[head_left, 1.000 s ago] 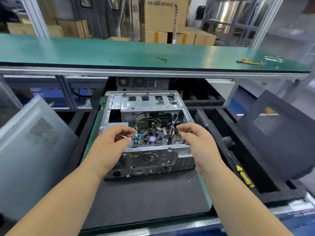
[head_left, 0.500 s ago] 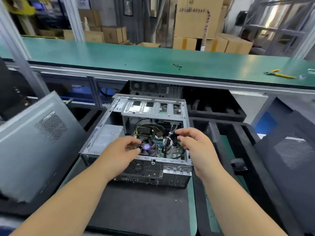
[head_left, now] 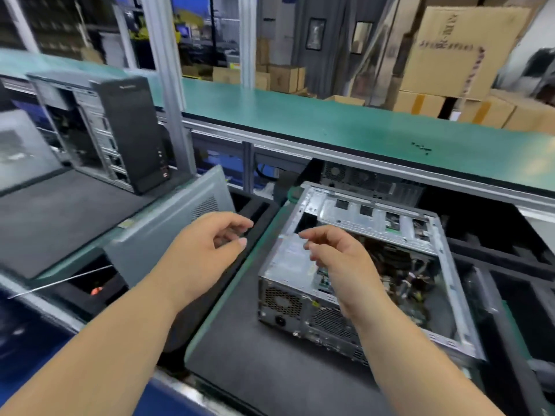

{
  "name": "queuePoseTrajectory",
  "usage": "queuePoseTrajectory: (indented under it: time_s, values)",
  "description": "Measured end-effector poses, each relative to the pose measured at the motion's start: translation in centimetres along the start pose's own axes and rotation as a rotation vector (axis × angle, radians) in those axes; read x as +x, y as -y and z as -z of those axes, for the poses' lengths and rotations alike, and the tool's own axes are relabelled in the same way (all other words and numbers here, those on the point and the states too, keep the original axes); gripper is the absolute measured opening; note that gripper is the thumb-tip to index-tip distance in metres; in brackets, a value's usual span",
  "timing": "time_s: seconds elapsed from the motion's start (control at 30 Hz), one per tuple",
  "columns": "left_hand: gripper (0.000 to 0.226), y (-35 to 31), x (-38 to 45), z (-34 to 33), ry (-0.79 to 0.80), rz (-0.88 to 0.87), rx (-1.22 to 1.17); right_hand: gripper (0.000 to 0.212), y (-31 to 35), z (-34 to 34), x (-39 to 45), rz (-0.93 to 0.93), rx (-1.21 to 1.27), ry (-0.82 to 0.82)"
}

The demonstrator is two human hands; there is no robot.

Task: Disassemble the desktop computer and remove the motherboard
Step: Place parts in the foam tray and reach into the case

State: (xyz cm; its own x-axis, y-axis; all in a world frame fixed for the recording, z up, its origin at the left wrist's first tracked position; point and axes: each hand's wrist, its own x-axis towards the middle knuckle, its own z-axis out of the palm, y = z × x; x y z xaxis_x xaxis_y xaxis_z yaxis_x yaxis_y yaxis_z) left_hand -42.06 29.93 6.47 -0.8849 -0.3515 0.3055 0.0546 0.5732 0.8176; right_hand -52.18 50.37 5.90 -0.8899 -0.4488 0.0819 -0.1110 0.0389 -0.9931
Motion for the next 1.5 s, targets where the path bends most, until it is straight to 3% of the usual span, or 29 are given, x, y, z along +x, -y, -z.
queuePoseTrajectory:
  time_s: [0.3, 0.57, 0.8, 1.0, 1.1, 1.2, 1.5]
  values:
    - [0.025, 8.0, 3.6, 16.4, -0.039, -0.074, -0.043, 0.028, 1.8, -21.0, 6.4, 0.081, 0.030, 0.079]
    - [0.025, 18.0, 6.5, 25.3, -0.005, 0.111, -0.110, 0.026, 3.9, -32.7, 10.4, 0.068, 0.021, 0.117]
    - [0.026, 25.9, 9.2, 23.1, 0.086, 0.216, 0.082, 0.026, 4.4, -35.5, 12.6, -0.001, -0.106, 0.161]
    - [0.041, 34.5, 10.4, 18.1, 0.544, 0.317, 0.671, 0.020, 4.0, -35.6, 14.0, -0.023, -0.244, 0.192]
    - [0.034, 36.4, 10.7, 16.6, 0.677, 0.299, 0.783, 0.022, 3.8, -35.4, 14.5, -0.020, -0.290, 0.170]
    - [0.018, 37.0, 10.9, 15.9, 0.733, 0.265, 0.832, 0.022, 3.6, -35.3, 14.6, -0.021, -0.317, 0.166]
    - [0.021, 37.1, 10.8, 16.9, 0.671, 0.082, 0.887, 0.022, 3.7, -35.2, 14.2, -0.011, -0.344, 0.124]
